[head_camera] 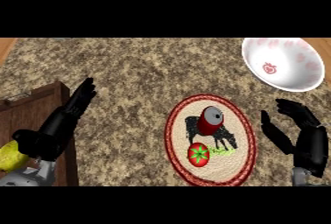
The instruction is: Pick the can from the placemat and place it in the bowl
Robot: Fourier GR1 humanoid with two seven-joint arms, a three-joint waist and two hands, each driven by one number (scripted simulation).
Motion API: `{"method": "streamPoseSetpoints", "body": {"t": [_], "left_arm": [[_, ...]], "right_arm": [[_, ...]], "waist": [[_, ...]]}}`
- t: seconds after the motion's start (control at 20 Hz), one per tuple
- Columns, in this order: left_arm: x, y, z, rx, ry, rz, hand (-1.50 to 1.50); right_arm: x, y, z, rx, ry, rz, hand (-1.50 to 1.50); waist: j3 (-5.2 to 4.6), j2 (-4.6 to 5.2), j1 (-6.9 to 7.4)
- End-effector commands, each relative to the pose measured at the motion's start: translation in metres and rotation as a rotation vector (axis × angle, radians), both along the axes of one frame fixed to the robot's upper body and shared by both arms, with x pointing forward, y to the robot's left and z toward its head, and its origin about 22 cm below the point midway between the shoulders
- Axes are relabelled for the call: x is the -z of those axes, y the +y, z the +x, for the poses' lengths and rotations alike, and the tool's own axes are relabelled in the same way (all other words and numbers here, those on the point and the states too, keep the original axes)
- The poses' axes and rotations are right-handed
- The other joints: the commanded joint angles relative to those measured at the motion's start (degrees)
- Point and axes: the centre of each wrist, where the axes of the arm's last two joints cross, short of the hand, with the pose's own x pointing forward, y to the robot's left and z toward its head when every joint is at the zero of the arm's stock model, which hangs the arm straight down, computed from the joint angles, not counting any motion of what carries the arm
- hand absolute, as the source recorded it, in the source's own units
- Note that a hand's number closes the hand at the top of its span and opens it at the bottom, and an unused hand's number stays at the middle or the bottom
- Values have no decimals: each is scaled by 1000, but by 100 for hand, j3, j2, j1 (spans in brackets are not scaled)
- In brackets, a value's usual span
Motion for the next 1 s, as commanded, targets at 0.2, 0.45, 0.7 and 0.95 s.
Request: {"method": "streamPoseSetpoints", "body": {"t": [0.2,0.45,0.7,0.95], "left_arm": [[19,-38,0,154,11,-57,0],[27,-41,3,136,29,-59,0],[23,-46,0,172,28,-66,0],[24,-43,5,173,12,-70,0]], "right_arm": [[14,39,9,169,177,-249,-150],[-9,24,18,138,496,-411,-150],[-27,58,25,-71,884,-400,-150],[-85,91,50,-167,1063,-346,-150]], "waist": [[-6,17,383],[-28,-12,324],[-20,-37,480],[3,-31,472]]}}
